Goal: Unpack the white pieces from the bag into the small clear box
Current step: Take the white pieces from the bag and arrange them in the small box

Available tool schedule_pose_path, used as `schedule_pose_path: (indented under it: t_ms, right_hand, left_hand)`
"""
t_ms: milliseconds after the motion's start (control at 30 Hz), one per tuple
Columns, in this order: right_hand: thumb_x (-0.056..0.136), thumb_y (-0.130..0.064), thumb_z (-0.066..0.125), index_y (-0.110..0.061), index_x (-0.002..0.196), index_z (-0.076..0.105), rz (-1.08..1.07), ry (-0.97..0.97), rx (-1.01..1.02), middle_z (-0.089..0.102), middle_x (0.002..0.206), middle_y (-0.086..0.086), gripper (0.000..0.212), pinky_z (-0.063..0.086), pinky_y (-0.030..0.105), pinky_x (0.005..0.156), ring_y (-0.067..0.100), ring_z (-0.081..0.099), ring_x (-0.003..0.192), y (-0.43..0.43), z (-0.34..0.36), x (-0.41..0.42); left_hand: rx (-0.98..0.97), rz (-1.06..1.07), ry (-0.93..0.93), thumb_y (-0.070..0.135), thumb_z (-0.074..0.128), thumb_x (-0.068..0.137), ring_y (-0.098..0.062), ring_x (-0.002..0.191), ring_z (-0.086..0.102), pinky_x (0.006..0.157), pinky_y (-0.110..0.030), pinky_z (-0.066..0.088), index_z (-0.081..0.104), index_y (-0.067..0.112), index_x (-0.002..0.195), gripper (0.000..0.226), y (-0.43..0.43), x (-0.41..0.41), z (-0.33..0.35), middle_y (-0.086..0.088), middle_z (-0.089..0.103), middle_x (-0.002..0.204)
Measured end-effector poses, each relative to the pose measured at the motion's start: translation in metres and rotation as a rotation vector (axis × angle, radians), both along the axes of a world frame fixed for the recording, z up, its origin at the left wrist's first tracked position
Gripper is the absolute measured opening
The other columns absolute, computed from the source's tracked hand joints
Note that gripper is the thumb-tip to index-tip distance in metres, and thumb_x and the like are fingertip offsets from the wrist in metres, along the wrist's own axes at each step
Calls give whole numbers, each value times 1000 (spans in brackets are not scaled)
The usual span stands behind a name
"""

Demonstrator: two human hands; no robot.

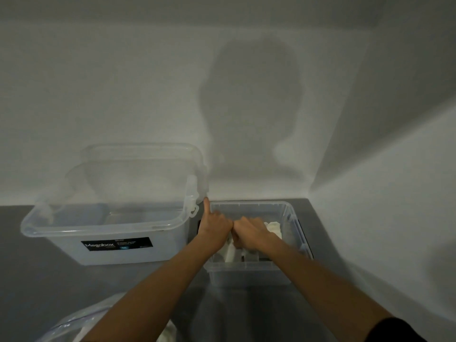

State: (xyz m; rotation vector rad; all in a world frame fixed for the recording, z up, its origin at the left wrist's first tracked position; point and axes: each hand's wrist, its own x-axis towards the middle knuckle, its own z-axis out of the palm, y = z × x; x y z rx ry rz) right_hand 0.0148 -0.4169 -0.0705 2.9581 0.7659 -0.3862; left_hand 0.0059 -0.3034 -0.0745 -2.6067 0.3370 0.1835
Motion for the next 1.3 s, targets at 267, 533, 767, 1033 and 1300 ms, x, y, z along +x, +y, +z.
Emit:
schedule_pose_path:
  t_ms: [267,533,767,1033,1300]
  right_hand:
    - [85,-21,62,-12,101,67,-30,2,31,67,107,12,19,41,31,72,31,64,96,-1,-5,3]
    - [84,-13,62,-9,107,63,66,-57,-115,66,107,11,23,42,31,69,29,65,93,3,3,3]
    - [92,-13,56,-7,113,58,106,-46,-203,65,111,11,22,49,36,79,28,65,97,12,0,1]
    - [88,-10,54,-16,105,68,-73,-18,164,65,109,8,23,48,32,70,27,63,89,-20,30,11]
    - [83,4,64,-14,114,61,-246,375,730,63,78,6,36,53,27,61,15,65,62,-66,87,1]
  left_hand:
    - [30,-13,-1,27,52,95,-25,123,49,108,-69,-2,65,20,104,17,0,2,-4,2,68,105]
    - [-223,-9,-75,16,54,92,-22,115,53,110,-65,2,65,21,102,16,8,1,8,1,66,108]
    - [-597,-57,-103,14,51,90,-16,109,56,101,-43,21,66,29,107,27,23,-1,22,4,61,116]
    - [-700,-31,-24,17,51,91,-18,112,55,100,-36,30,62,22,114,26,25,-10,39,2,60,119]
    - [-1466,233,403,21,76,79,-11,96,64,84,-22,50,60,15,117,41,12,-19,57,0,70,100]
